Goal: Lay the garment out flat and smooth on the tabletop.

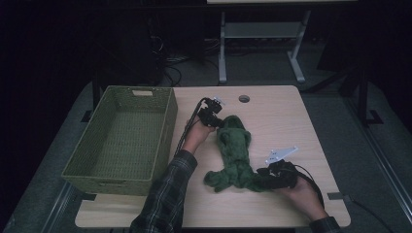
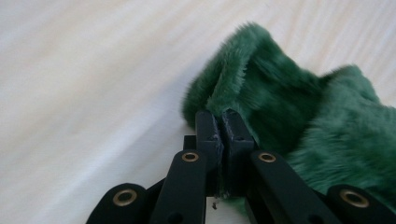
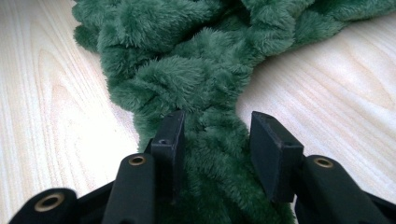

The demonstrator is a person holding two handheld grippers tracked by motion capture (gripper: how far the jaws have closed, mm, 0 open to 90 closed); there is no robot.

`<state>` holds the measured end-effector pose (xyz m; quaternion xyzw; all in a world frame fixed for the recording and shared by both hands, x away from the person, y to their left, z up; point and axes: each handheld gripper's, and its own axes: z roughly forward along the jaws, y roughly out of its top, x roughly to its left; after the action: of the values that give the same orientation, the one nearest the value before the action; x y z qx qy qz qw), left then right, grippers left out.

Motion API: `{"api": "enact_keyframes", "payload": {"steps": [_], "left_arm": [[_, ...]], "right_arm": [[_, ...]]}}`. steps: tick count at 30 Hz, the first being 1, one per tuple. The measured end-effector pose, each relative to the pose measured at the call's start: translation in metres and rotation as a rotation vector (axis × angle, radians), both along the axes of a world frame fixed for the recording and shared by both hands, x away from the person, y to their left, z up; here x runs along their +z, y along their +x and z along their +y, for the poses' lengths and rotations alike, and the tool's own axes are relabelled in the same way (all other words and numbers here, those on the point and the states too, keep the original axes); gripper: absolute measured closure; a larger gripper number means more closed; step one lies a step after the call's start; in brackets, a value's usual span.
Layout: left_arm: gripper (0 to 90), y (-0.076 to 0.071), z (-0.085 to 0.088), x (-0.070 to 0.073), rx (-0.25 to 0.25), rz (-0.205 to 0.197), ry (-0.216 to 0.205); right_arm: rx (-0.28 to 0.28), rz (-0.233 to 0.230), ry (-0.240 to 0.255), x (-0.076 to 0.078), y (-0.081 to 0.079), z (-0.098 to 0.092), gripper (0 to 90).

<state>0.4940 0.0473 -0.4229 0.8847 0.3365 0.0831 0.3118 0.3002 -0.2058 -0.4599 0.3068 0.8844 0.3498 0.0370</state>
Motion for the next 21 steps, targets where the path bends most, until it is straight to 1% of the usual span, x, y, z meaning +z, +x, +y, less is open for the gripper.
{"api": "enact_keyframes", "payload": {"steps": [2, 4, 6, 7, 8, 9, 10, 13, 15, 16, 18, 21], "left_arm": [[87.1, 0.002, 0.005, 0.005, 0.024, -0.018, 0.019], [87.1, 0.005, 0.011, 0.007, 0.055, -0.043, 0.027], [87.0, 0.007, 0.014, 0.007, 0.088, -0.057, 0.037], [86.4, 0.008, 0.016, 0.006, 0.096, -0.054, 0.035], [85.4, 0.008, 0.017, 0.003, 0.094, -0.034, 0.019], [82.0, 0.008, 0.017, 0.002, 0.091, -0.027, 0.019], [79.1, 0.006, 0.017, 0.002, 0.089, -0.031, 0.019], [68.7, -0.003, 0.017, 0.004, 0.080, -0.034, -0.011], [64.5, -0.010, 0.019, 0.009, 0.072, -0.042, -0.039], [63.2, -0.015, 0.020, 0.011, 0.066, -0.039, -0.057], [58.2, -0.022, 0.022, 0.013, 0.053, -0.030, -0.073], [53.4, -0.032, 0.026, 0.014, 0.044, -0.038, -0.101]], "right_arm": [[0.002, 0.000, 0.000, 0.000, 0.000, 0.000, 55.6], [0.001, 0.001, -0.001, -0.001, 0.000, 0.001, 55.6], [0.001, 0.003, -0.004, -0.001, 0.000, 0.001, 55.6], [0.001, 0.003, -0.004, -0.001, 0.000, 0.001, 55.6], [0.000, 0.003, -0.005, -0.001, 0.000, 0.001, 55.6], [0.001, 0.001, -0.006, -0.001, 0.000, 0.001, 55.6], [0.001, 0.000, -0.006, -0.001, 0.000, 0.001, 55.6], [0.002, -0.005, 0.001, 0.000, 0.000, 0.001, 55.5], [0.000, -0.007, 0.005, 0.001, -0.001, 0.000, 55.3], [-0.002, -0.009, 0.004, 0.001, -0.001, 0.000, 55.3], [-0.003, -0.012, 0.006, 0.002, -0.001, 0.000, 55.2], [-0.004, -0.015, 0.006, 0.002, -0.001, -0.001, 55.0]]}}
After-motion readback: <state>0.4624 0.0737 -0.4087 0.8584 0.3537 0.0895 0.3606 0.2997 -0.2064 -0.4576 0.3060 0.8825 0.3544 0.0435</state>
